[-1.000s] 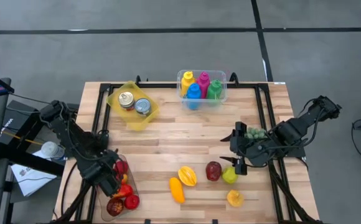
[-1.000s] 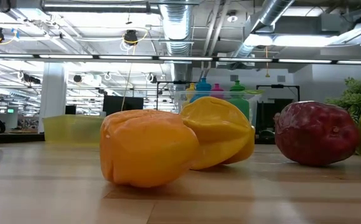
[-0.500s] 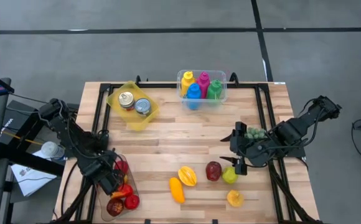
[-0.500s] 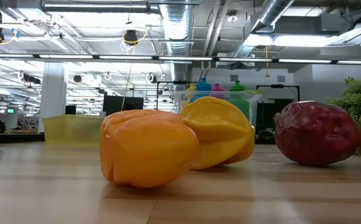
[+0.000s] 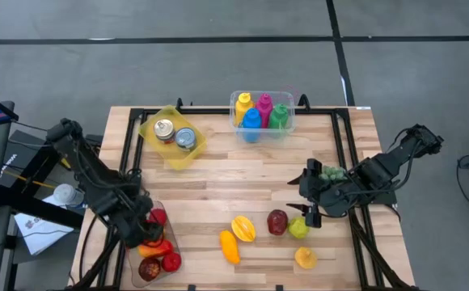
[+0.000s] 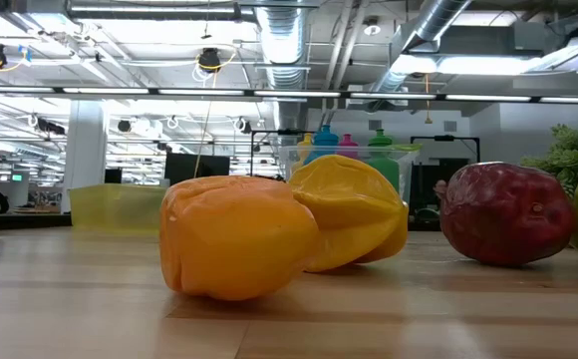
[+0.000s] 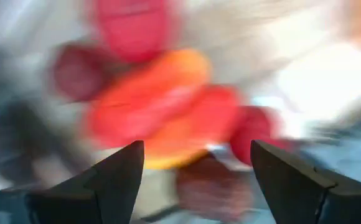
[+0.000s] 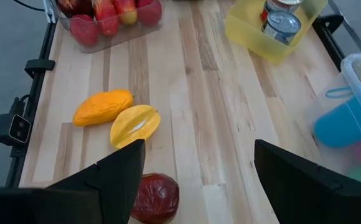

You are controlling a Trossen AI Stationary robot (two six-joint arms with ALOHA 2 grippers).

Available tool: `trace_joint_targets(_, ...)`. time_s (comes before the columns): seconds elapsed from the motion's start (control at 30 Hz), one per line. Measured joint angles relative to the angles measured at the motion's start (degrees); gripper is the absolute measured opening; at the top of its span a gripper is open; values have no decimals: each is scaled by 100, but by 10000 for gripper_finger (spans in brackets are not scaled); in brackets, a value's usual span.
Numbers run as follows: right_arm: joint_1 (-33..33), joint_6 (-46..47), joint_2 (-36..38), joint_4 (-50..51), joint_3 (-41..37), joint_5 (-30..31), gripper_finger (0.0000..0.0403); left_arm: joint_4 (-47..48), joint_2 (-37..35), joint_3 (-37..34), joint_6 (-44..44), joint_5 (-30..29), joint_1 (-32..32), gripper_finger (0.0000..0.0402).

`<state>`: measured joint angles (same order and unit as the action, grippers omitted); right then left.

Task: Pick & Place Food Item
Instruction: Put the yellow starfruit into the transparent bin

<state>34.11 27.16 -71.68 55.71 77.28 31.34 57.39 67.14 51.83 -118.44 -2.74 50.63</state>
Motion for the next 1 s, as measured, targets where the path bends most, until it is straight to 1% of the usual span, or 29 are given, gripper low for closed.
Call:
trace_joint_targets(0.07,0,140,0,73,0,-48,292,-599,-213,2,255,-613,0,282)
trace_joint_targets(0.1,1,183,0,108,0,-100,292,-954,-271,2,523,-895,0,282)
trace_joint_targets(0.17,47,252,0,149,0,-150,292,-1824,-296,2,1341,-1397,-4,282)
trace_joint_targets(0.27,175,286,0,224,0,-152,292,-3199,-118,11,2987,-2270,-37,282)
trace_joint_targets(0.4,302,286,0,235,0,-147,292,-4774,395,13,5433,-3476,-292,282)
trace_joint_targets(0.43,308,286,0,235,0,-146,292,-5115,543,13,5984,-3650,-406,282)
trace_joint_targets(0.47,306,286,0,235,0,-146,292,-5459,707,13,6493,-3701,-557,282)
trace_joint_targets(0.53,304,286,0,226,0,-145,292,-5912,1028,13,7301,-3526,-897,282)
trace_joint_targets(0.77,302,400,0,174,0,-139,292,-7150,1985,13,9176,-2198,-2138,282)
trace_joint_targets(0.83,302,449,0,159,0,-136,292,-7383,2163,19,9562,-1868,-2430,282)
trace_joint_targets(1.0,302,597,0,159,0,-129,292,-7419,2663,142,10270,-907,-2948,282)
